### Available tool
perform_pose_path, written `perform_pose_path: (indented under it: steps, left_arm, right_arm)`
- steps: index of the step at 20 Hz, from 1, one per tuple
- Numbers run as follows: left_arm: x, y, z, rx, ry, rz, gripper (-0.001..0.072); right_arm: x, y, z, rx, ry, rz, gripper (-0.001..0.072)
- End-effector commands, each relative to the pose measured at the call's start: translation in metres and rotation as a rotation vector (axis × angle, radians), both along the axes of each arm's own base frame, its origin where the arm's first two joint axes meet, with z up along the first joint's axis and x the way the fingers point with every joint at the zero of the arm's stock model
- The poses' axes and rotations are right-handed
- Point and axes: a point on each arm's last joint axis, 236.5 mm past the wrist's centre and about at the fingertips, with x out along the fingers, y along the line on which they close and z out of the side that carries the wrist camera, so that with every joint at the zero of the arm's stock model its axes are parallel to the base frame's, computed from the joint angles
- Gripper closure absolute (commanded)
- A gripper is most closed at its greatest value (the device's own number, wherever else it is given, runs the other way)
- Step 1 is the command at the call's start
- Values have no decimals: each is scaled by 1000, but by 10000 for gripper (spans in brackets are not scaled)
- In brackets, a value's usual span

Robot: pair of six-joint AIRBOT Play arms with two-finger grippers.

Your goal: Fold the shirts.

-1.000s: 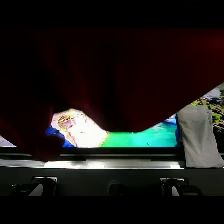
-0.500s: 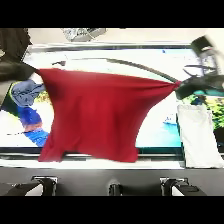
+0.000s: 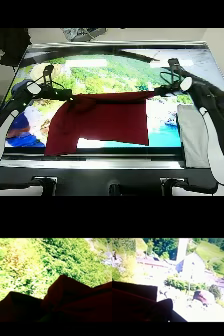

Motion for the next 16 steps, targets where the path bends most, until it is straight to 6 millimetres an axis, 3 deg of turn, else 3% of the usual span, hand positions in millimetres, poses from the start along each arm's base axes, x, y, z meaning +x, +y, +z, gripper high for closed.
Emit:
perform_pose_path:
  steps: [1, 2, 3, 4, 5, 7, 8, 10, 12, 14, 16]
  left_arm:
    - [3, -7, -5, -68, 50, 21, 332]
    - [6, 7, 10, -64, 52, 24, 128]
    - [7, 29, 27, -39, 61, 25, 111]
    - [4, 59, 39, 12, 80, 33, 112]
    - [-5, 96, 44, 78, 118, 59, 114]
    - [-36, 154, 29, 120, 252, 156, 131]
    - [-55, 171, 11, 93, 333, 207, 226]
    - [-93, 184, -33, 42, 469, 259, 253]
    - [-119, 175, -68, -10, 542, 221, 254]
    - [-124, 164, -90, -59, 549, 211, 255]
    - [-117, 150, -98, -112, 531, 196, 256]
  right_arm:
    - [7, 29, -7, 76, 2, 6, 475]
    - [4, 25, 7, 80, -2, 5, 207]
    - [-1, 16, 22, 59, -4, 22, 120]
    - [-10, 4, 39, 11, -5, 75, 172]
    - [-21, -9, 53, -33, 0, 124, 173]
    - [-55, -35, 61, -72, 86, 151, 173]
    - [-79, -44, 55, -72, 183, 155, 173]
    - [-116, -56, 38, -97, 347, 170, 173]
    - [-134, -56, 27, -104, 420, 204, 174]
    - [-139, -50, 17, -79, 443, 211, 174]
    - [-142, -48, 10, -67, 457, 212, 174]
